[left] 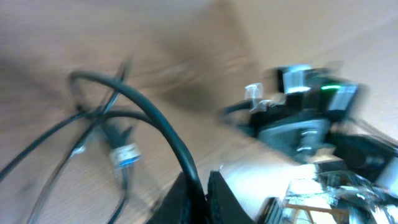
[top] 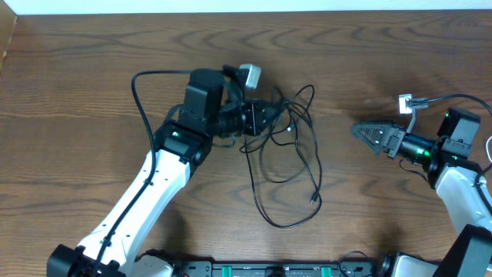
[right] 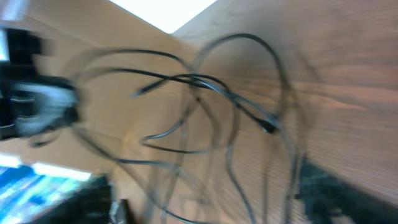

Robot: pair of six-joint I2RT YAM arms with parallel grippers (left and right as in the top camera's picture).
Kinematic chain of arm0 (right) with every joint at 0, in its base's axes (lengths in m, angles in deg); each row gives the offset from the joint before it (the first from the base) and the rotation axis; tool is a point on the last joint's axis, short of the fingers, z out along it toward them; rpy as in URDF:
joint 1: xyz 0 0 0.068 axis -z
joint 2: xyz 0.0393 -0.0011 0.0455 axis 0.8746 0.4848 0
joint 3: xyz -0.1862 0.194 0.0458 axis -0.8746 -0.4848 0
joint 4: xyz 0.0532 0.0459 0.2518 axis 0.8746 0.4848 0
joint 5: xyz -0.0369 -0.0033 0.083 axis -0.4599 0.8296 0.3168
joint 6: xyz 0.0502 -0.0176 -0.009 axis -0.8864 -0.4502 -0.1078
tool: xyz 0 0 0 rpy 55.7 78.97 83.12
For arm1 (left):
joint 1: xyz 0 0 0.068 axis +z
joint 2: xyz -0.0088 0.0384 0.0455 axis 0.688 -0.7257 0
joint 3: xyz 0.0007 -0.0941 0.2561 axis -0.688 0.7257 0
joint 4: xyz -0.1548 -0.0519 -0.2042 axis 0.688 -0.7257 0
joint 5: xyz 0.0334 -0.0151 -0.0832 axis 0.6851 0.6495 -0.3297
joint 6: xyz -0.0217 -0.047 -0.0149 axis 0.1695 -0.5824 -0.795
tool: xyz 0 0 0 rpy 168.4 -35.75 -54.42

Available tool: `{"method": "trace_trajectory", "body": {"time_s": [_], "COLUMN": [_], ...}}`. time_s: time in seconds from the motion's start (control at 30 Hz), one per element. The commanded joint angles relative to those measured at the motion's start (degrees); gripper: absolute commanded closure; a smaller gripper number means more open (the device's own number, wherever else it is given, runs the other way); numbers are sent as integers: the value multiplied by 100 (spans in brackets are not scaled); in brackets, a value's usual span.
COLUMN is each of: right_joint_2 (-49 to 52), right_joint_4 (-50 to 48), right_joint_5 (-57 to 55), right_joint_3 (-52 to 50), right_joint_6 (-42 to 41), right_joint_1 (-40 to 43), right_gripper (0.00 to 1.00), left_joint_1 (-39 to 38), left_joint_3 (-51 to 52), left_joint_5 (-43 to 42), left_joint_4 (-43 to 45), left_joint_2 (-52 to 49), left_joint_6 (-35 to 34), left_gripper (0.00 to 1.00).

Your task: Untangle cables

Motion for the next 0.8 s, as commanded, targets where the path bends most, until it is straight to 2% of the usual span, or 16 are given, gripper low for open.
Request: {"method": "trace_trajectory", "body": {"time_s": [0.0,0.1,0.2,0.37,0.5,0.53,0.6,0.67,0.7,0.73,0.77], "right_joint_2": [-68,-68,-68,-68,-61,-61,-61,-61,-61,-61,-57], "right_joint_4": [2,-197,-402,-417,-439,-516,-774,-852,-846,-811,-778], "right_joint_5": [-1088,-1097,-1091,-1172,-3121,-3285,-3285,-3213,-3215,-3220,-3228], "right_joint_3": [48,48,48,48,44,44,44,44,44,44,44], "right_joint_6": [-573,-1021,-1838,-1661,-1585,-1582,-1576,-1574,-1572,-1475,-1392], "right_joint_1": [-240,-483,-726,-1217,-2048,-2197,-2592,-2887,-2975,-3141,-3215], "right_gripper": [1,1,4,1,1,2,10,15,24,37,44], "left_joint_1": [-7,-7,-7,-7,-7,-7,-7,-7,-7,-7,-7], "left_joint_3": [-72,-72,-72,-72,-72,-72,-72,-72,-72,-72,-72], "left_joint_5": [-1777,-2669,-2865,-2782,-2675,-2675,-2675,-2673,-2671,-2664,-2660], "left_joint_4": [960,1692,1867,2256,3329,3526,4057,4271,4308,4308,4306], "left_joint_2": [210,317,476,599,599,599,601,599,601,599,599], "left_joint_6": [116,94,96,-199,-1152,-1318,-1711,-1814,-1816,-1814,-1814], "left_gripper": [92,92,92,92,92,92,92,93,92,92,92]}}
